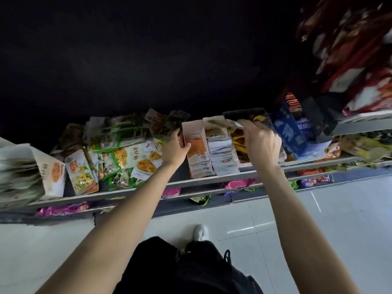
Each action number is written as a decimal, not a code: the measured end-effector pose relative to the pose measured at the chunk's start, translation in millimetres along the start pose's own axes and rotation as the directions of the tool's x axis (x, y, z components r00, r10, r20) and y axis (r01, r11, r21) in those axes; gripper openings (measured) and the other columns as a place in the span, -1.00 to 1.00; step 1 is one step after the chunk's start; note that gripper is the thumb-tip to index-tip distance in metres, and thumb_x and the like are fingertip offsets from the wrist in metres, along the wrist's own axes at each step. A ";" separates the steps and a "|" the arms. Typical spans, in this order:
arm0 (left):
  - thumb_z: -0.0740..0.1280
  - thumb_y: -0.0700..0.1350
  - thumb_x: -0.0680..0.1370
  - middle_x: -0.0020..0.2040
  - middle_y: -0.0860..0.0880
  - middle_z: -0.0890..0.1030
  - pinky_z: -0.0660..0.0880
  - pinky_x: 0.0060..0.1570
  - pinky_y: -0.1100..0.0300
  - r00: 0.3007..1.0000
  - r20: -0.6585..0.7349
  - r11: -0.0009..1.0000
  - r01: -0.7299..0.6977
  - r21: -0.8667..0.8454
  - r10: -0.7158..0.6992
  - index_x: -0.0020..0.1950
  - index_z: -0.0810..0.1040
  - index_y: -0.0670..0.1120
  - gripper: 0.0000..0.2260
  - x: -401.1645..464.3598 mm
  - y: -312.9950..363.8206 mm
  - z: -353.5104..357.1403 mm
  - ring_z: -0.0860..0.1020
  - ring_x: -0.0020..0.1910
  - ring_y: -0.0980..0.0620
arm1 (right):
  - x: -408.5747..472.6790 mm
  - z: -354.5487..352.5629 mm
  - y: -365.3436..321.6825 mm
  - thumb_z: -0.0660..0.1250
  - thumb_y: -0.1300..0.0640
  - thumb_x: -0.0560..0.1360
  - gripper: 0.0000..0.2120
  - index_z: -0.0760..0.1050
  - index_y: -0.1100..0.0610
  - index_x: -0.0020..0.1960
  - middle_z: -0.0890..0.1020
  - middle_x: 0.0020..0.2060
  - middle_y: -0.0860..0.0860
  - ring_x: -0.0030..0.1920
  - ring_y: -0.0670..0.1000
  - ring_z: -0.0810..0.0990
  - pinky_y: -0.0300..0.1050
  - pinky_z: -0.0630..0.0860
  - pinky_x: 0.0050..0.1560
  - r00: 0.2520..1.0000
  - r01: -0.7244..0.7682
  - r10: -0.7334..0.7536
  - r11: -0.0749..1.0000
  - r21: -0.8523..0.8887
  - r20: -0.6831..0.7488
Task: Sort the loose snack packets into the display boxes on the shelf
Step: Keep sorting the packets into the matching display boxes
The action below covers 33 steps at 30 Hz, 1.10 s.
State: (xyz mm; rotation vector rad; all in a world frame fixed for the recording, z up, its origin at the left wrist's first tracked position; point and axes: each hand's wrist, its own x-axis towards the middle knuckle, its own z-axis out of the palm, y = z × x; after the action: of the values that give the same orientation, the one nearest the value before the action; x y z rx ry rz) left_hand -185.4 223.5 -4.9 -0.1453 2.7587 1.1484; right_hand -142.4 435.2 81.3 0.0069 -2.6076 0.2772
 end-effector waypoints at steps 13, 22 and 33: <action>0.35 -0.26 0.53 0.43 -0.10 0.37 0.36 -0.38 0.61 0.999 -0.022 0.999 0.040 -0.002 -0.040 0.50 0.22 -0.02 -0.41 -0.6 -7.8 26.2 0.52 -0.28 0.16 | 40.9 54.7 -11.2 0.38 0.32 0.39 -0.71 0.59 0.09 0.08 0.68 -0.23 0.07 -0.11 0.12 0.63 -0.04 0.51 0.03 0.866 0.384 -0.266 0.896 -0.223 0.423; 0.34 -0.14 0.55 0.38 -0.09 0.43 0.47 -0.15 0.41 0.998 0.028 0.998 0.065 -0.016 -0.064 0.48 0.25 -0.05 -0.47 -9.3 -0.6 16.1 0.59 -0.03 0.04 | 24.7 61.5 2.0 0.33 0.17 0.50 -0.76 0.58 0.06 0.16 0.67 -0.05 0.03 0.00 0.07 0.60 -0.01 0.40 0.15 0.916 0.255 -0.250 0.967 0.024 0.315; 0.33 -0.15 0.52 -0.09 0.11 0.63 0.52 -0.07 0.18 0.944 -0.292 0.984 -0.117 0.137 0.153 0.15 0.55 -0.06 -0.80 -94.0 -103.6 -54.6 0.57 -0.08 0.12 | -86.5 24.7 -77.4 0.31 0.18 0.53 -0.82 0.59 0.10 0.11 0.69 -0.19 -0.07 -0.28 -0.13 0.64 -0.21 0.60 -0.27 0.929 -0.155 -0.120 0.733 0.662 0.350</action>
State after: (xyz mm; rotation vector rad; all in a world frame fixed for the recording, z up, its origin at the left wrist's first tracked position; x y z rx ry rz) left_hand -83.2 114.8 -22.7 -0.1277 3.1424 1.0682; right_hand -75.0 350.5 32.7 0.3229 -2.6995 1.3576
